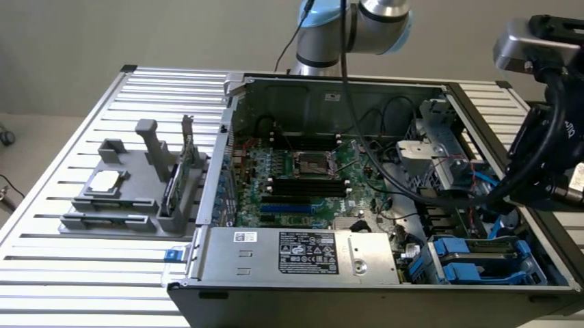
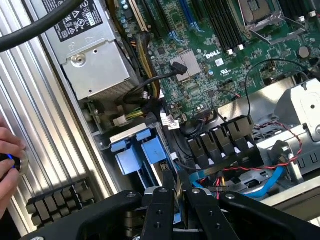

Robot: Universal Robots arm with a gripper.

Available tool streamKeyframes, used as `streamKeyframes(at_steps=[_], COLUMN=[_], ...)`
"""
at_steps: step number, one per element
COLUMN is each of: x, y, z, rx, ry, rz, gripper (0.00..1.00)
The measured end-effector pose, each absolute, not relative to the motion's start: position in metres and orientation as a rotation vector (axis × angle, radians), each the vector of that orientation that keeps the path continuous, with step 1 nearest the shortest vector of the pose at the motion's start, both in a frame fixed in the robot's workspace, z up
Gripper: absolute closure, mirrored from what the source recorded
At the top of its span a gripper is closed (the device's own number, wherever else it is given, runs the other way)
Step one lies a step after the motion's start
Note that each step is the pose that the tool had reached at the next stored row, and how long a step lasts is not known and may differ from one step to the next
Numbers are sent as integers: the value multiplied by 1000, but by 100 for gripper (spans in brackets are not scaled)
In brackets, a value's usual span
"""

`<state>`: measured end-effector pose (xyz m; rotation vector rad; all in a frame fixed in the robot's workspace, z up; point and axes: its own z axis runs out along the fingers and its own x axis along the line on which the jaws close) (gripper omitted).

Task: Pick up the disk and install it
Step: 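Insert the first disk wire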

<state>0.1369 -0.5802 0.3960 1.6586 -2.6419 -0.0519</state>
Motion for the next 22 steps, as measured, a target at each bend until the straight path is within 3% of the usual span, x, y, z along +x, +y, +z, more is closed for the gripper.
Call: streamKeyframes(at_steps=[22], x=[137], y=[-580], z=[396], rx=[1201], ry=[-2888], rz=[-62], gripper=[82])
